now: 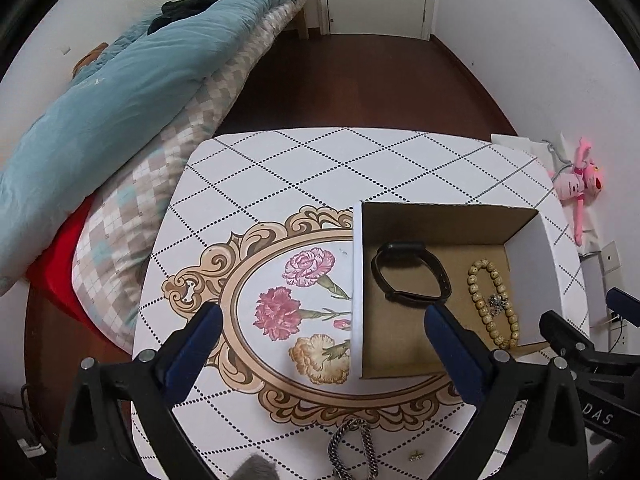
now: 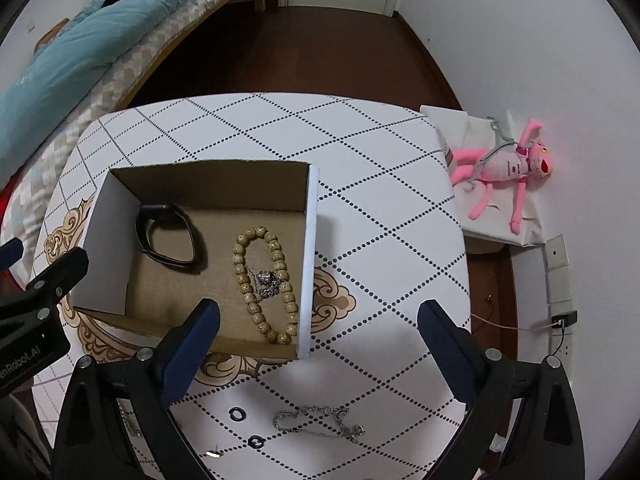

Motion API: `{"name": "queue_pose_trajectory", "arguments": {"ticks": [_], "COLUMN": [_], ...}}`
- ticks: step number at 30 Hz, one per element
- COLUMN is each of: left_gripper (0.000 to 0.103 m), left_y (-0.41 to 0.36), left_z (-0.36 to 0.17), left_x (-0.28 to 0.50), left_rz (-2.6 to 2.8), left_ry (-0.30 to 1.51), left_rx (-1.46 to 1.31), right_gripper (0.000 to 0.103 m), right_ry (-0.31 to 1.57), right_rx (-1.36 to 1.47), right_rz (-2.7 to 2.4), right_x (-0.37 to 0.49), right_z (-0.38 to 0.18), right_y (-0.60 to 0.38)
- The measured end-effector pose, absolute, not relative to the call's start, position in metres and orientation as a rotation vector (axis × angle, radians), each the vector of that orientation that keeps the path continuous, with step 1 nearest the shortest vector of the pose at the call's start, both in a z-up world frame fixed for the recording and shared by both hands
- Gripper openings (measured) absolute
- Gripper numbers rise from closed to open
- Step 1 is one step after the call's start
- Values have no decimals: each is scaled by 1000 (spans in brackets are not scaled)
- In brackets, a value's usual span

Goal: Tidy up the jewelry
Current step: 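Lift both open grippers out of the white box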

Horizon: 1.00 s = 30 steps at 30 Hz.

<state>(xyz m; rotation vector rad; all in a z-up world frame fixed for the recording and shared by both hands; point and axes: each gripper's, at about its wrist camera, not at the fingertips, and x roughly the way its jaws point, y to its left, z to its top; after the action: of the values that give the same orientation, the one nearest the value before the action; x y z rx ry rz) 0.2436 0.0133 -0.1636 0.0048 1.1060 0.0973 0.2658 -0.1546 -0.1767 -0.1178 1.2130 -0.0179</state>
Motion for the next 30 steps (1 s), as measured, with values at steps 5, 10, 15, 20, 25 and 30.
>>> {"name": "queue_pose_trajectory", "arguments": {"ticks": [5,10,15,20,25,30], "left_gripper": [103,103,103,103,103,103], "left_y": [13,10,10,9,9,13], "left_z": [-146,-122,-102,-85,-71,-76], "left_x": [230,212,192,171,153,136], "left_rz": [97,90,84,78,63,90], "left_ry": [1061,1009,965,938,921,929], "left_rx": [-6,-16,-23,-28,-51,-71], "right_gripper": [100,100,100,100,100,100], "right_ry": [1161,1094,1024,967,940,956], "right_rx": [-107,-103,-95,-87,-54,4], "right_rz": [-48,-63,-77,-77,-66,-45], "right_x": [255,238,216,192,171,151], "right_z": [-158,-131,-103,-78,-62,-60], "right_y": [-161,-164,-167,-169,-172,-176]}}
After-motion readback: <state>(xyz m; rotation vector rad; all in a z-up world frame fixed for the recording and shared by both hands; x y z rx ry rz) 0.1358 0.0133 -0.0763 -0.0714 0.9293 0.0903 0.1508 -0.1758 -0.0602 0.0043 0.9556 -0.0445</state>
